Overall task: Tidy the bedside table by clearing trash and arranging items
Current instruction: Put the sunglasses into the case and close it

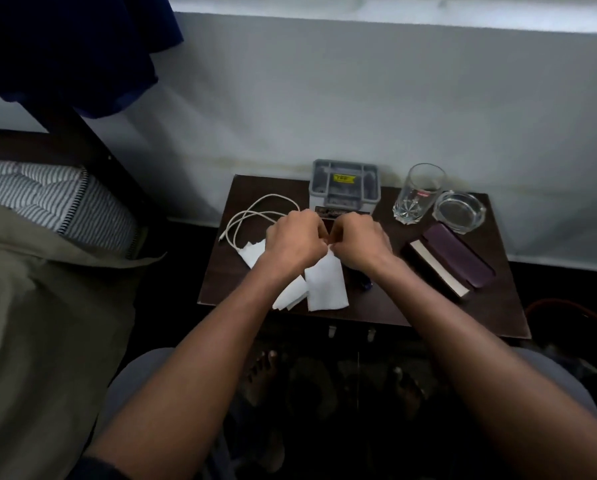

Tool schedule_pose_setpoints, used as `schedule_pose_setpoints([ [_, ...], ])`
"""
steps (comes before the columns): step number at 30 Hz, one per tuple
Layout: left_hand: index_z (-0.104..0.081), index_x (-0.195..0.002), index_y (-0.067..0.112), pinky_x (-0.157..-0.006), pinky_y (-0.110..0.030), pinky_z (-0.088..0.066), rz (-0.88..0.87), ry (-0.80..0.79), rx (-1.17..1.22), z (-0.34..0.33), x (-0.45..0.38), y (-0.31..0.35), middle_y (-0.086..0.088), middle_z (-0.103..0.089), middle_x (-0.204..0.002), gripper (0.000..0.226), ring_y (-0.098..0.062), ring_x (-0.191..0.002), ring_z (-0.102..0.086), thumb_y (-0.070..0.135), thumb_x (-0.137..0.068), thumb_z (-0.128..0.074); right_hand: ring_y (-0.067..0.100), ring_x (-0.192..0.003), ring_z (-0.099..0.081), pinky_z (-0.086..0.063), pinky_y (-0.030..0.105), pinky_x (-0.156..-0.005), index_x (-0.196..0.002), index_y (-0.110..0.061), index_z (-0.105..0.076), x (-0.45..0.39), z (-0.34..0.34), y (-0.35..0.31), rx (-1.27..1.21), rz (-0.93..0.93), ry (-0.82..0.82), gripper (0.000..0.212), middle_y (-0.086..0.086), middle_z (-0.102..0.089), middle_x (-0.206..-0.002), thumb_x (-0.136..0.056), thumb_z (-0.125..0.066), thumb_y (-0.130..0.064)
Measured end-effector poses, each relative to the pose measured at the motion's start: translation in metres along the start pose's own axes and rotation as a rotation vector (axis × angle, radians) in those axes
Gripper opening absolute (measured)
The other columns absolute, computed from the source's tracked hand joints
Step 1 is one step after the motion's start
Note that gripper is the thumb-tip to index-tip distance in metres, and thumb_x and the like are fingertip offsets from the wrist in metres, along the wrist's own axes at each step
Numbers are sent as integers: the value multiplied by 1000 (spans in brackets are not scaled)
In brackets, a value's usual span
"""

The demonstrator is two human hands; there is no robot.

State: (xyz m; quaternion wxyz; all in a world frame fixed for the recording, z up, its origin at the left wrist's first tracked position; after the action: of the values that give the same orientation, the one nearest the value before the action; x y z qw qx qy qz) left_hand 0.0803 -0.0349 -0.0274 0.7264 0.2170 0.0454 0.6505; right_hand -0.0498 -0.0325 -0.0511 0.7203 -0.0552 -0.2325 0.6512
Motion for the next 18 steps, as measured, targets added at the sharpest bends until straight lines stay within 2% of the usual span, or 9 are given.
schedule_pose_setpoints([
  [3,-82,-101,33,-76,-35,-51,13,-13,13,3,-6,-11,4,-80,-104,16,-23,-100,-74,23,-94,-71,33,-106,-69,-53,40,-78,-101,-20,-75,-6,1,0,45,-24,-9,17,8,-73,-109,-87,-73,-11],
  [8,-82,-99,31,-80,-37,-57,0,-30,23,3,-4,-12,7,-80,-100,15,-20,-96,-73,22,-96,-70,38,-99,-70,-49,39,-71,-99,-12,-73,-8,17,16,162,-93,24,17,13,-73,-103,-83,-78,-16],
  [12,-80,-96,32,-81,-36,-56,-29,-60,52,-6,-3,-6,9,-79,-99,15,-19,-98,-74,22,-96,-69,35,-90,-70,-61,43,-78,-81,-14,-72,-3,29,37,65,-161,-14,8,9,-75,-93,-81,-79,-17],
  [15,-81,-100,33,-83,-37,-57,-75,-58,54,-12,-3,12,7,-80,-104,15,-21,-104,-73,26,-96,-68,36,-95,-70,-62,45,-82,-85,-16,-72,0,40,51,23,-173,39,4,9,-76,-97,-85,-74,-12],
  [18,-80,-104,35,-90,-40,-60,-144,-61,103,-17,-6,44,5,-80,-108,16,-25,-108,-73,30,-94,-68,38,-103,-69,-59,41,-84,-90,-19,-76,4,46,55,9,-177,47,5,12,-75,-105,-86,-75,-15],
])
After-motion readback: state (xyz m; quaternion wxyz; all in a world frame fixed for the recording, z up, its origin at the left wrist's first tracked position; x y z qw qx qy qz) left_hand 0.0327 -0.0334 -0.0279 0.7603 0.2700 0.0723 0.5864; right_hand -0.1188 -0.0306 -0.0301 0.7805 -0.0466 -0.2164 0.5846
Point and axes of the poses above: each hand's wrist, its own x-axis away from the middle knuckle, its own z-axis out of the back of the hand, y = z × x, the point moved 4 cm from there along -x, towards the middle knuckle
